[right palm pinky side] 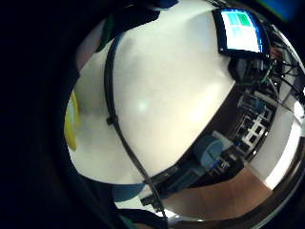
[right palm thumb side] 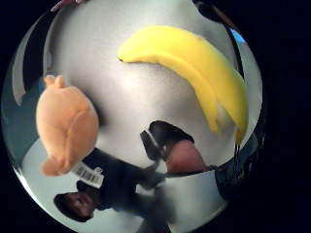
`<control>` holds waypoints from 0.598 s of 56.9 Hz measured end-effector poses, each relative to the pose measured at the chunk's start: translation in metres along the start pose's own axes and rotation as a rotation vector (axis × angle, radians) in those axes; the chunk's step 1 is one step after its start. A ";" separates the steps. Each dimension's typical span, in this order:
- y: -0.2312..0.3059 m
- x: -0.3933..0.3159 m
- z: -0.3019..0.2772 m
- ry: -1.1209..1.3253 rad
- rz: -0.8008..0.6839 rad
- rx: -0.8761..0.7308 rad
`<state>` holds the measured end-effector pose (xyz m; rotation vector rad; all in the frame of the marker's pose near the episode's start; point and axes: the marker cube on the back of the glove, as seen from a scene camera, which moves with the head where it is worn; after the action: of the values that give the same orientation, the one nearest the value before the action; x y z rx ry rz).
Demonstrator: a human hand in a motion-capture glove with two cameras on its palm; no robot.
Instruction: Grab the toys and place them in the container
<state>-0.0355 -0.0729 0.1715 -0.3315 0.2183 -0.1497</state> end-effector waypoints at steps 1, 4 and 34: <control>-0.001 -0.001 0.001 0.001 -0.006 0.012; -0.005 -0.004 0.001 -0.025 -0.023 0.066; 0.025 -0.068 -0.112 -0.358 -0.135 0.317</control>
<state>-0.1252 -0.0719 0.0725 -0.0536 -0.1824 -0.2512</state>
